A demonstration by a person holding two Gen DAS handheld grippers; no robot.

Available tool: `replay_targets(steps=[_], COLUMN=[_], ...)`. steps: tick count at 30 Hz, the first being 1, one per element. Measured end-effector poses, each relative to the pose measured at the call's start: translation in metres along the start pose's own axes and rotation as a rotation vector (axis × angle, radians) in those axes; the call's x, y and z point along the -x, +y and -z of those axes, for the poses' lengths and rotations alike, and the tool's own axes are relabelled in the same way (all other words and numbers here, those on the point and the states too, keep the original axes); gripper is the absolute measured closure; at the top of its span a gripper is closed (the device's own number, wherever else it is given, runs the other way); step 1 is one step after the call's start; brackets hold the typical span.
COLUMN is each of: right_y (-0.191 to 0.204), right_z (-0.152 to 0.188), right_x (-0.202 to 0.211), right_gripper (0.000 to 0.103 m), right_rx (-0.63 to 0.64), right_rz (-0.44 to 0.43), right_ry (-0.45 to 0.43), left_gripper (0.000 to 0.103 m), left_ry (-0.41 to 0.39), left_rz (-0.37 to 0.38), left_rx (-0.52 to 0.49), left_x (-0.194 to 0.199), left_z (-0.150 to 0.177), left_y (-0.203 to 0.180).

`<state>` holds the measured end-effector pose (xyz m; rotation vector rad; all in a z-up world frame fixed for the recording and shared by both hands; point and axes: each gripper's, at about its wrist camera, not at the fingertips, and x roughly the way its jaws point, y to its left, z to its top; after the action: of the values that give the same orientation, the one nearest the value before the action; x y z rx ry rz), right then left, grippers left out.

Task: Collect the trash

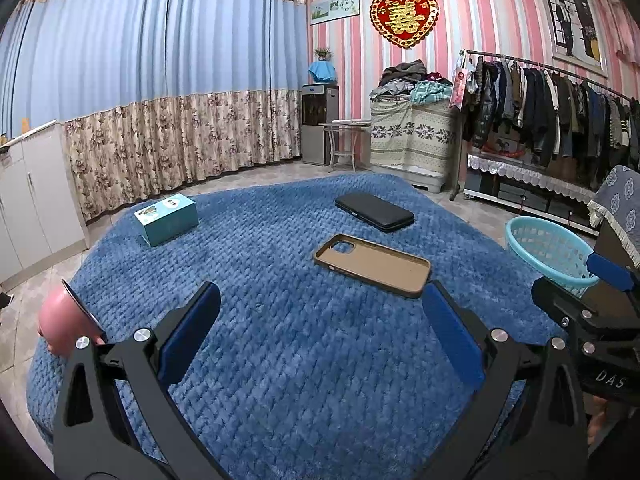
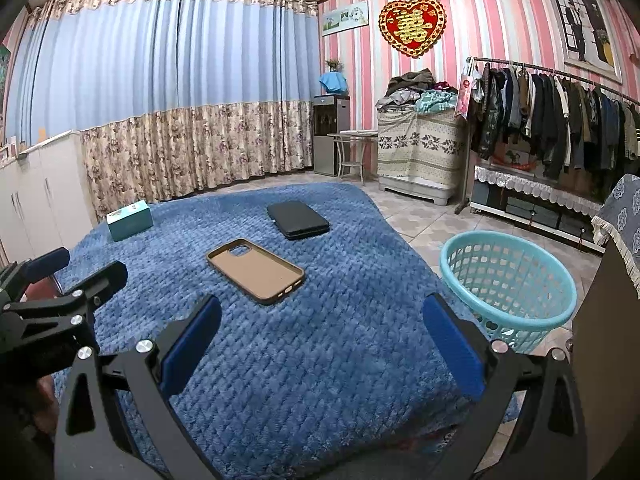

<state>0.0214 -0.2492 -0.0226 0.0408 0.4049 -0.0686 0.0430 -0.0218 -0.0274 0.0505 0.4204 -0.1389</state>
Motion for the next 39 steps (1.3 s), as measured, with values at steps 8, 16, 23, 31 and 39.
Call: replay_targets(steps=[8,16,23,31,39], right_y=[0.0001,0.0008,0.0008,0.0007,0.0009], right_z=[0.0003,-0.0016,-0.0022,-0.002,-0.0018], right_x=[0.0,0.0044,0.0055,0.0052,0.0051], right_gripper=[0.004,0.004,0.005,0.004,0.005], right_rx=[0.0,0.0,0.0,0.002,0.0], right_rz=[0.0,0.005,0.005,0.004,0.005], right_ry=[0.0,-0.006,-0.006,-0.006,-0.005], left_gripper=[0.005,0.005,0.005,0.005,0.005], left_ry=[-0.014,-0.023,-0.01,-0.013,-0.012], left_rz=[0.015,0.019,0.021,0.019,0.018], left_rx=[0.0,-0.003,0.014,0.011,0.01], left_x=[0.0037,0.005,0.0033,0.0032,0.003], left_z=[0.0004,0.0003,0.0014,0.0038,0.0042], left_y=[-0.0008,-0.0016,0.0009,0.002,0.0014])
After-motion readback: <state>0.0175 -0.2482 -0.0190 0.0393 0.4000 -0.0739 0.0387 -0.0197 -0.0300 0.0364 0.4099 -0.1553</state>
